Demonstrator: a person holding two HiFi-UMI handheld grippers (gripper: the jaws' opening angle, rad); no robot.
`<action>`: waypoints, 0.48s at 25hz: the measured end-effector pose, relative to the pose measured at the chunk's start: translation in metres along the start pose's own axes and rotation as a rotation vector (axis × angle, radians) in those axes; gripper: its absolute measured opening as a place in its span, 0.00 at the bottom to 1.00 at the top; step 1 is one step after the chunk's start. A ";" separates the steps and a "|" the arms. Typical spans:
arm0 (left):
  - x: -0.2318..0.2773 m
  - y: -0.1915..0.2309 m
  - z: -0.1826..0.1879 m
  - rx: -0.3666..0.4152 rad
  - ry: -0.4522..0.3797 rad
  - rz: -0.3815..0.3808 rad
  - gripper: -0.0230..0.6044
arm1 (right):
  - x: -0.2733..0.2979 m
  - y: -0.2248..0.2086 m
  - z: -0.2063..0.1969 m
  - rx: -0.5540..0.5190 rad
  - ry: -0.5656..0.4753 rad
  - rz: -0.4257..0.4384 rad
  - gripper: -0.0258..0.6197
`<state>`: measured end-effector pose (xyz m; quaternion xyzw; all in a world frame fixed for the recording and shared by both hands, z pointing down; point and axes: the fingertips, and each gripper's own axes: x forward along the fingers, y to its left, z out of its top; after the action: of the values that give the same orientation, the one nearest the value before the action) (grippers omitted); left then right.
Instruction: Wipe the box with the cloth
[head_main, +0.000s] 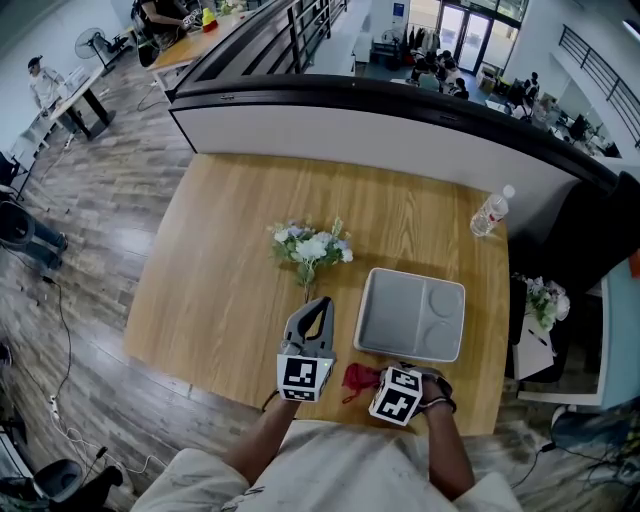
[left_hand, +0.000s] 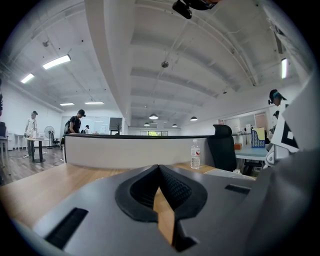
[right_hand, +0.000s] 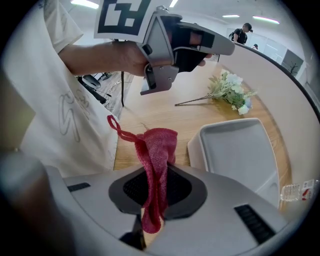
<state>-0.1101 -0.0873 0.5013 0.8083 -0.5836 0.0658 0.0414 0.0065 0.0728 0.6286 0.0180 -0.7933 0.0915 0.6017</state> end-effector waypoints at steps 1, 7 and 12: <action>0.001 -0.002 0.000 0.002 0.000 -0.003 0.06 | -0.001 -0.001 0.000 0.007 -0.009 -0.001 0.14; 0.004 -0.010 -0.001 0.010 0.006 -0.019 0.06 | -0.006 -0.005 -0.001 0.042 -0.054 -0.002 0.14; 0.008 -0.016 -0.001 0.012 0.017 -0.026 0.06 | -0.014 -0.014 -0.005 0.077 -0.093 -0.019 0.14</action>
<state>-0.0927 -0.0897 0.5041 0.8154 -0.5724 0.0757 0.0423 0.0174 0.0589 0.6185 0.0530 -0.8160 0.1152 0.5640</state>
